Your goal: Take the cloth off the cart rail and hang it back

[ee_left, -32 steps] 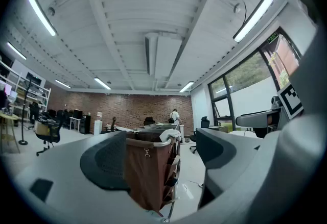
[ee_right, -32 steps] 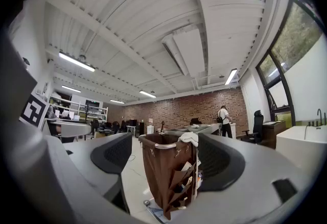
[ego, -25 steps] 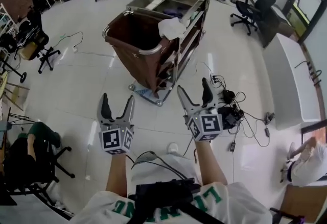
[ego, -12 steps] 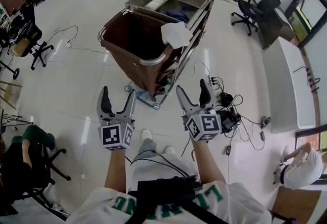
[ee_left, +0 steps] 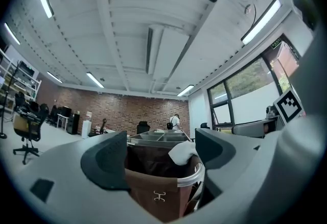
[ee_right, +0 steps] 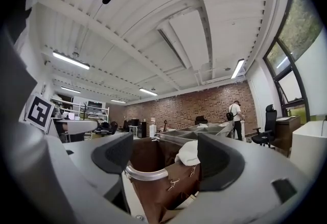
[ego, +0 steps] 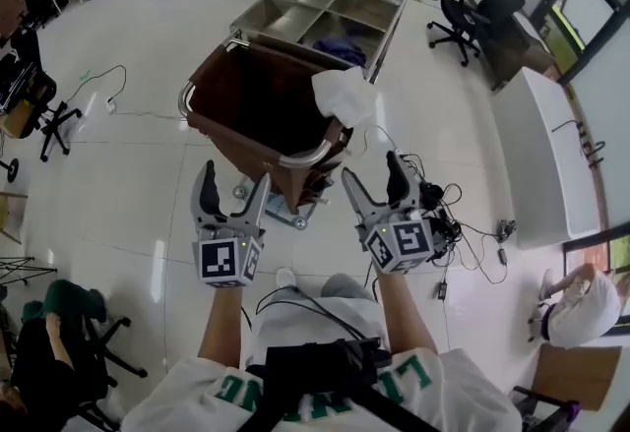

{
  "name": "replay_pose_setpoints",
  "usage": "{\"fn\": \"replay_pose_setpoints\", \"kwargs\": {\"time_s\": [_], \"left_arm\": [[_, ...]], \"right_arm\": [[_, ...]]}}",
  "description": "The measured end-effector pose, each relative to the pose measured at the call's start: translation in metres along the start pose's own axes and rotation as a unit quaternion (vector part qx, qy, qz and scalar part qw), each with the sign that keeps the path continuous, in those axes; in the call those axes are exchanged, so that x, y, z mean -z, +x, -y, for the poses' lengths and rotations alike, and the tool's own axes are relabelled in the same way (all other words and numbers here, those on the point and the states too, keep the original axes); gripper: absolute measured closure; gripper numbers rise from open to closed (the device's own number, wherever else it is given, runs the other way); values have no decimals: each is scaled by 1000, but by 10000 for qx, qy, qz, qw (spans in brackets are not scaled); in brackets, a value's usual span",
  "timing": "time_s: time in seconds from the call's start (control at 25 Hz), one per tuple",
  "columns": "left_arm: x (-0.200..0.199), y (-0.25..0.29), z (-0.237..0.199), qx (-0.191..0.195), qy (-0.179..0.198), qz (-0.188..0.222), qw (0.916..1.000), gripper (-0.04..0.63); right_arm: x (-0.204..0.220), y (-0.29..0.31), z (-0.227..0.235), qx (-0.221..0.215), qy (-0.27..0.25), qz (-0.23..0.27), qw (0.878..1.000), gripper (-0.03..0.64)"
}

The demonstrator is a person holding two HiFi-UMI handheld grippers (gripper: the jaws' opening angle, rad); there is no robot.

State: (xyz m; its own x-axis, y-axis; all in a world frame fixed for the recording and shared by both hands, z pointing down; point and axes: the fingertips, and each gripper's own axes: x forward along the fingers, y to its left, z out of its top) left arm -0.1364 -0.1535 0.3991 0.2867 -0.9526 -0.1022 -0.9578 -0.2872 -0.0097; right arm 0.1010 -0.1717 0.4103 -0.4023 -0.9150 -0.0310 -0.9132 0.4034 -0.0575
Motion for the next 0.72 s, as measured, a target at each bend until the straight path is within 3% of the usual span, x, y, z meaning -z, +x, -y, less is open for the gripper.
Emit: {"fn": "replay_pose_setpoints", "kwargs": {"time_s": [0.16, 0.44, 0.6, 0.72], "left_arm": [[1, 26, 1, 90, 28, -27, 10000, 189], [3, 58, 11, 95, -108, -46, 9999, 189], [1, 62, 15, 26, -180, -50, 9998, 189], [-3, 64, 16, -7, -74, -24, 10000, 189]], "right_arm": [[3, 25, 11, -143, 56, -16, 9999, 216], [14, 86, 49, -523, 136, -464, 9975, 218], [28, 136, 73, -707, 77, -927, 9932, 218], [55, 172, 87, -799, -95, -1553, 9846, 221]]}}
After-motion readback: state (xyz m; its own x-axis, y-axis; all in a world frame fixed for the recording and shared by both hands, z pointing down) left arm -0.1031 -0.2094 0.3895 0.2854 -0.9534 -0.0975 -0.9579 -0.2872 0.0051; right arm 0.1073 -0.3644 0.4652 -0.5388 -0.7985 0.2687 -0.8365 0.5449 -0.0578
